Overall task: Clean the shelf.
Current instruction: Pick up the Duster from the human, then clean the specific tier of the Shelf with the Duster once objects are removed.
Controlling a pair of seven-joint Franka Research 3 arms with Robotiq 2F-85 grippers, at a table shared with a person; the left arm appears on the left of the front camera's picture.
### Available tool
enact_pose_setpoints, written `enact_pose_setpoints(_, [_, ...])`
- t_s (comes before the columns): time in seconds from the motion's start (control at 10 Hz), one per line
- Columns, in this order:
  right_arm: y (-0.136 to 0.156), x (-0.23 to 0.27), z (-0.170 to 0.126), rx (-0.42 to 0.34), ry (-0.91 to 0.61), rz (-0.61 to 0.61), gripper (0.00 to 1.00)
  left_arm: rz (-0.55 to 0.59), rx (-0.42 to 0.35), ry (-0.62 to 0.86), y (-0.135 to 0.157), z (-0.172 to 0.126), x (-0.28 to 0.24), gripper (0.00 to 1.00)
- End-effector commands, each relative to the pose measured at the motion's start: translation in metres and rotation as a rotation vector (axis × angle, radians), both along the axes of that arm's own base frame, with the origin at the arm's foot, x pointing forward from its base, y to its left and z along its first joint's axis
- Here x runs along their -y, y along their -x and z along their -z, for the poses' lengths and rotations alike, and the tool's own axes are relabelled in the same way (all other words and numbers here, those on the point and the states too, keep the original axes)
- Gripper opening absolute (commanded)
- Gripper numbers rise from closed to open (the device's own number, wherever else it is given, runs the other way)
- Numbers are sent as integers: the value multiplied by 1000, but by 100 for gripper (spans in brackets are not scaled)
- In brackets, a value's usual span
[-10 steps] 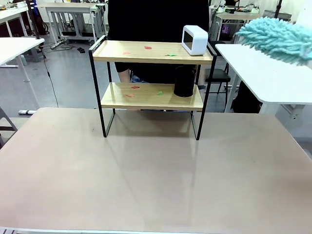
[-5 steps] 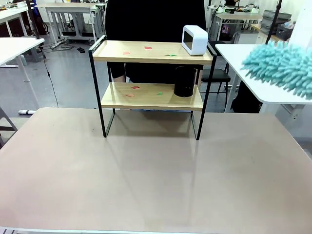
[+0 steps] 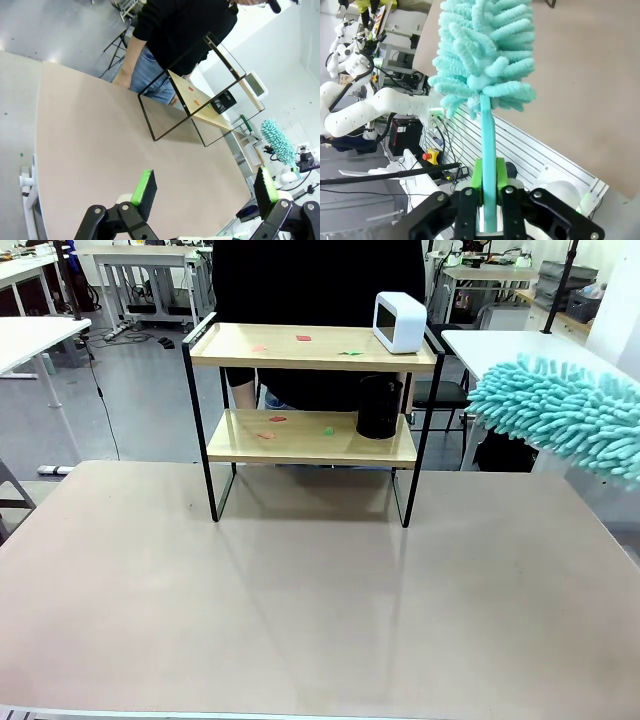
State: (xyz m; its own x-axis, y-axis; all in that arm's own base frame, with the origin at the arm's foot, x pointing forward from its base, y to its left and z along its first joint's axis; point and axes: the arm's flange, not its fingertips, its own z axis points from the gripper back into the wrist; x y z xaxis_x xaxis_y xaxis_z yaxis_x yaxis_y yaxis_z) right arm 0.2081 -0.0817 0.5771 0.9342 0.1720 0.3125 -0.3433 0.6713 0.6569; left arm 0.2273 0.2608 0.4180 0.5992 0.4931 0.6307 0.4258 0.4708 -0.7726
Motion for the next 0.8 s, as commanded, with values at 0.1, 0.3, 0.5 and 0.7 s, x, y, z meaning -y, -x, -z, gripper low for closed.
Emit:
enact_pose_setpoints(0.1, [6,2,-5,9,2,11,0,-5,34,3,-2,-2,2,100])
enact_pose_setpoints(0.3, [6,2,-5,9,2,11,0,-5,34,3,-2,-2,2,100])
enact_pose_setpoints(0.5, [6,2,-5,9,2,11,0,-5,34,3,-2,-2,2,100])
enact_pose_setpoints(0.7, [6,2,-5,9,2,11,0,-5,34,3,-2,-2,2,100])
